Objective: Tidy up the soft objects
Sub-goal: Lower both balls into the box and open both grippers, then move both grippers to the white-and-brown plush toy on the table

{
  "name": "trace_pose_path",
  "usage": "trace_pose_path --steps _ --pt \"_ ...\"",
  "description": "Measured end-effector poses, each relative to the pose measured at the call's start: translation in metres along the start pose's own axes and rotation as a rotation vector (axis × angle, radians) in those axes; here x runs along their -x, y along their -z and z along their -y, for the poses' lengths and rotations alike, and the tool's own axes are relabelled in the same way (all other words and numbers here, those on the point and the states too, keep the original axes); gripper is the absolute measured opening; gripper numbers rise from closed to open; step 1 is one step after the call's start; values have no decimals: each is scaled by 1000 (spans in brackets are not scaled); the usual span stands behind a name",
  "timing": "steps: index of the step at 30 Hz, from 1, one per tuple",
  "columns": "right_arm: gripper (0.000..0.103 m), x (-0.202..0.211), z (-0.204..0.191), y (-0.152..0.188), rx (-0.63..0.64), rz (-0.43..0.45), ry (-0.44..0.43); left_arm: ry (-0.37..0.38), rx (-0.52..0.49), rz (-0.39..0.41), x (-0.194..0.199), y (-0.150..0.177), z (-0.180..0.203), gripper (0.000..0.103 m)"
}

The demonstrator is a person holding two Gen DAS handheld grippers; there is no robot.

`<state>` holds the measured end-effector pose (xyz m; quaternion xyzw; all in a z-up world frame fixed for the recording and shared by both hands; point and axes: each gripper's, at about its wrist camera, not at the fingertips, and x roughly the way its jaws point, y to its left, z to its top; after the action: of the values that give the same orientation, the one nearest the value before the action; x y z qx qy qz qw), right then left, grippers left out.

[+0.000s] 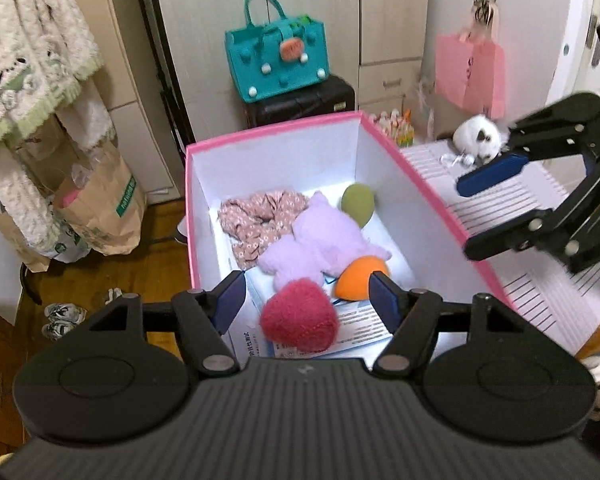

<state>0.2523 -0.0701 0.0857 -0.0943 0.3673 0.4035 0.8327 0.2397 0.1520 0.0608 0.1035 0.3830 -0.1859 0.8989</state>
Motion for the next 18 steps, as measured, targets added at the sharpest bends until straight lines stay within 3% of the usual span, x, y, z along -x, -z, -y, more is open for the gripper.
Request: trace_pose_path --steps 6,18 --pt "60 42 10 19 -76 38 31 7 7 53 36 -2 18 69" --pt "66 123 17 67 -64 120 211 93 -5 125 62 -30 82 73"
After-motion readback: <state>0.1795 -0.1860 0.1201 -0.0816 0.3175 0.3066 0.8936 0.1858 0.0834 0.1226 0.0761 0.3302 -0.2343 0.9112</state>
